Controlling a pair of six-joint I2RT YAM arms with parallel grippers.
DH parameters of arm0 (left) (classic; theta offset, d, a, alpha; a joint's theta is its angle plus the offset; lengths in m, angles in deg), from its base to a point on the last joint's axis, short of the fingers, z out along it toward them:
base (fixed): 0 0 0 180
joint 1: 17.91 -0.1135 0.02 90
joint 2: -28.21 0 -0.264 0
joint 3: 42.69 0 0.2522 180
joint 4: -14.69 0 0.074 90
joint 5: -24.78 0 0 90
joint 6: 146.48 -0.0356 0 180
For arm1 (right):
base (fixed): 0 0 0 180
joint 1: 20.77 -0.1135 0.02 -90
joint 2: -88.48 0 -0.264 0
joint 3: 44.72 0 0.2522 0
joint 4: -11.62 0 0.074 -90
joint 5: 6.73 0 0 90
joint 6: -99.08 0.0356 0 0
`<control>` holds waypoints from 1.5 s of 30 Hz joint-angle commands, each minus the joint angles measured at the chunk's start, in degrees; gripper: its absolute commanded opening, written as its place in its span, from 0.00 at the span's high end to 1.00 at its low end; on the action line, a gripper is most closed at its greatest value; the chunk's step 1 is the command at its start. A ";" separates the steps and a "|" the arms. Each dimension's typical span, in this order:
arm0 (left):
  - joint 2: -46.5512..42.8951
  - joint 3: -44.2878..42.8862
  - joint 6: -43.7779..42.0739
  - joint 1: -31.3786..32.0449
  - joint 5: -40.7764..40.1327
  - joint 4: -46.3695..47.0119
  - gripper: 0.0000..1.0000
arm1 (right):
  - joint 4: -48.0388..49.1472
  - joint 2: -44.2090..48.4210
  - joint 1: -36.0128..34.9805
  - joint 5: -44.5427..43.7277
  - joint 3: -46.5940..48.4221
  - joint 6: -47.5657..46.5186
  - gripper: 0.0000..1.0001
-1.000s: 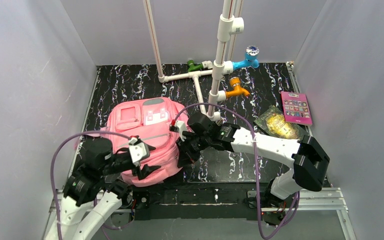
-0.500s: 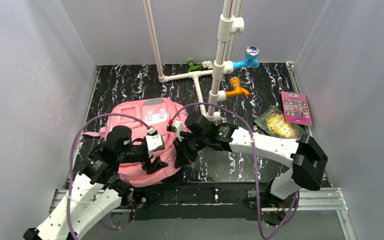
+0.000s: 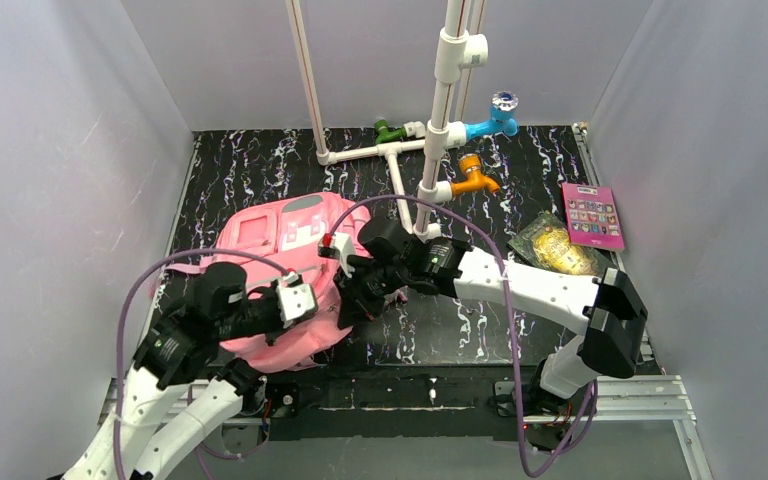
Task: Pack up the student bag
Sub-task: Zip the student bag at the center of the board.
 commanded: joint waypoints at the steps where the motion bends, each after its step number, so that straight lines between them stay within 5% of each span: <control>1: -7.43 -6.56 -6.77 0.32 -7.55 -15.79 1.00 | -7.59 2.84 1.31 -1.53 4.78 -7.82 0.99; 8: -13.26 -10.10 -11.33 0.32 -10.59 -26.69 1.00 | -10.38 8.16 7.13 -2.73 -1.29 -11.52 0.99; 25: -14.93 -13.05 -13.71 0.32 -14.39 -30.71 1.00 | -7.43 9.48 12.73 -15.34 -11.72 -11.73 0.99; 26: -14.91 -12.90 -13.50 0.32 -14.24 -30.57 1.00 | -6.97 9.60 12.72 -15.20 -11.64 -10.92 0.95; 28: -14.55 -12.49 -11.39 0.32 -13.66 -29.24 1.00 | -6.64 9.67 12.64 -12.93 -10.86 -8.51 0.70; 33: -12.07 -9.49 -0.59 0.32 -7.66 -21.97 1.00 | -0.41 12.61 8.36 -12.70 -12.07 0.35 0.37; 42: -4.39 -6.94 -0.71 0.58 3.97 -12.75 1.00 | 17.07 23.73 -1.03 -29.35 -22.59 21.86 0.31; 43: -3.54 -6.76 -0.66 0.58 4.82 -12.18 1.00 | 18.08 25.02 2.80 -31.51 -23.54 23.12 0.31; 45: -3.15 -5.53 -1.92 0.58 6.08 -12.70 1.00 | 16.06 27.94 -1.43 -38.39 -23.76 23.14 0.31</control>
